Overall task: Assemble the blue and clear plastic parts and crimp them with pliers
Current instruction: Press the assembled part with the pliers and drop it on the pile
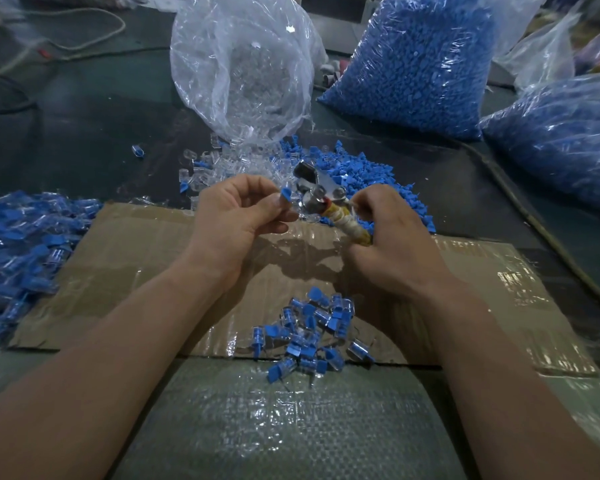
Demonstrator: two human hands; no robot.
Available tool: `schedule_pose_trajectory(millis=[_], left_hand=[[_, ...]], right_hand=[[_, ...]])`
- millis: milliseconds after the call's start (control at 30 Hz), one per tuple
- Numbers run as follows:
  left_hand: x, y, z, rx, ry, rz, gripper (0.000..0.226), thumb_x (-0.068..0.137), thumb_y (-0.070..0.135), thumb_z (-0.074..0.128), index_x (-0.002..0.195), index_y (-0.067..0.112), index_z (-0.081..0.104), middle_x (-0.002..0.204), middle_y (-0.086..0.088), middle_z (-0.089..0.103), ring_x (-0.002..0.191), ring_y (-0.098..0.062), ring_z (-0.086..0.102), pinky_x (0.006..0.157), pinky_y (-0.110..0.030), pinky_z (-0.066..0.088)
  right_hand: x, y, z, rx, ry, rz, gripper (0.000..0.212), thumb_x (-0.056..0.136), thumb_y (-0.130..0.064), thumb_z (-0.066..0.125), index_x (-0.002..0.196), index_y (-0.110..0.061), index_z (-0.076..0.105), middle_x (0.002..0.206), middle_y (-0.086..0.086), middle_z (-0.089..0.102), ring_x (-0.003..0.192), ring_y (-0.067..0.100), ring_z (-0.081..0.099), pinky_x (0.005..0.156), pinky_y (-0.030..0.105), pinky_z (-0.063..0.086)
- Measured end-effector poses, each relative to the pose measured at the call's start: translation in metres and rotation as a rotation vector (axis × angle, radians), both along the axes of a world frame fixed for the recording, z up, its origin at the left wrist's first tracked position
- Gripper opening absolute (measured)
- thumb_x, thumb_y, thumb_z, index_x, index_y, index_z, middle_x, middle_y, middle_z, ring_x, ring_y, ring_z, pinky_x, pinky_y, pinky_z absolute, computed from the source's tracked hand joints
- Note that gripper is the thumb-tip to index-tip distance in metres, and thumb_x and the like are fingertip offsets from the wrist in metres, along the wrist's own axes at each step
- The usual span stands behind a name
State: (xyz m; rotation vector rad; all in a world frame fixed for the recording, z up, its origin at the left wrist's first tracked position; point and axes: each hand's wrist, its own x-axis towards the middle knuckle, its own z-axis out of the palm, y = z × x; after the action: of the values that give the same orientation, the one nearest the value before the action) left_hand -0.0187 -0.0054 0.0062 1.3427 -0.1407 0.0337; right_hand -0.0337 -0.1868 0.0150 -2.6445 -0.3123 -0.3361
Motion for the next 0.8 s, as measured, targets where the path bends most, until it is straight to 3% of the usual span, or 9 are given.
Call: schedule_pose_trajectory(millis=[100, 267, 433, 600, 800], left_hand=[[-0.0003, -0.0001, 0.0009, 0.016, -0.025, 0.010, 0.017, 0.082, -0.008, 0.055, 0.077, 0.008, 0.058, 0.063, 0.001, 0.067, 0.061, -0.009, 0.065, 0.058, -0.018, 0.054], [-0.0008, -0.0007, 0.0011, 0.022, -0.045, 0.009, 0.016, 0.081, -0.008, 0.056, 0.076, 0.007, 0.059, 0.062, 0.002, 0.066, 0.060, -0.009, 0.064, 0.056, -0.017, 0.052], [-0.0004, -0.0008, 0.0000, 0.061, -0.064, 0.006, 0.019, 0.081, -0.009, 0.056, 0.075, 0.009, 0.059, 0.059, 0.004, 0.067, 0.058, -0.008, 0.064, 0.056, -0.016, 0.051], [-0.0013, -0.0009, -0.0010, 0.083, -0.092, -0.003, 0.019, 0.081, -0.009, 0.056, 0.076, 0.009, 0.059, 0.061, 0.003, 0.067, 0.059, -0.007, 0.064, 0.057, -0.015, 0.051], [-0.0006, -0.0012, -0.0043, 0.125, -0.129, 0.010, 0.021, 0.080, -0.009, 0.057, 0.075, 0.011, 0.058, 0.061, 0.006, 0.067, 0.059, -0.005, 0.064, 0.057, -0.014, 0.051]], right_hand=[[-0.0011, 0.0019, 0.0001, -0.012, 0.030, 0.022, 0.030, 0.074, -0.017, 0.060, 0.095, -0.021, 0.040, 0.092, -0.003, 0.040, 0.084, 0.014, 0.040, 0.066, 0.024, 0.030], [-0.0002, 0.0023, -0.0013, -0.037, 0.078, 0.043, 0.031, 0.075, -0.016, 0.062, 0.096, -0.022, 0.039, 0.090, -0.006, 0.036, 0.082, 0.011, 0.037, 0.066, 0.012, 0.028], [-0.0007, 0.0017, -0.0001, -0.021, 0.102, 0.042, 0.030, 0.077, -0.019, 0.064, 0.096, -0.021, 0.041, 0.091, -0.003, 0.045, 0.084, 0.014, 0.044, 0.070, 0.027, 0.037], [-0.0012, 0.0008, 0.0015, -0.049, 0.109, 0.045, 0.031, 0.076, -0.020, 0.064, 0.094, -0.024, 0.040, 0.079, -0.014, 0.042, 0.071, 0.004, 0.042, 0.060, 0.020, 0.033], [-0.0013, 0.0039, 0.0030, -0.058, 0.113, 0.058, 0.025, 0.075, -0.018, 0.065, 0.088, -0.024, 0.044, 0.075, -0.016, 0.041, 0.073, 0.010, 0.042, 0.065, 0.027, 0.034]])
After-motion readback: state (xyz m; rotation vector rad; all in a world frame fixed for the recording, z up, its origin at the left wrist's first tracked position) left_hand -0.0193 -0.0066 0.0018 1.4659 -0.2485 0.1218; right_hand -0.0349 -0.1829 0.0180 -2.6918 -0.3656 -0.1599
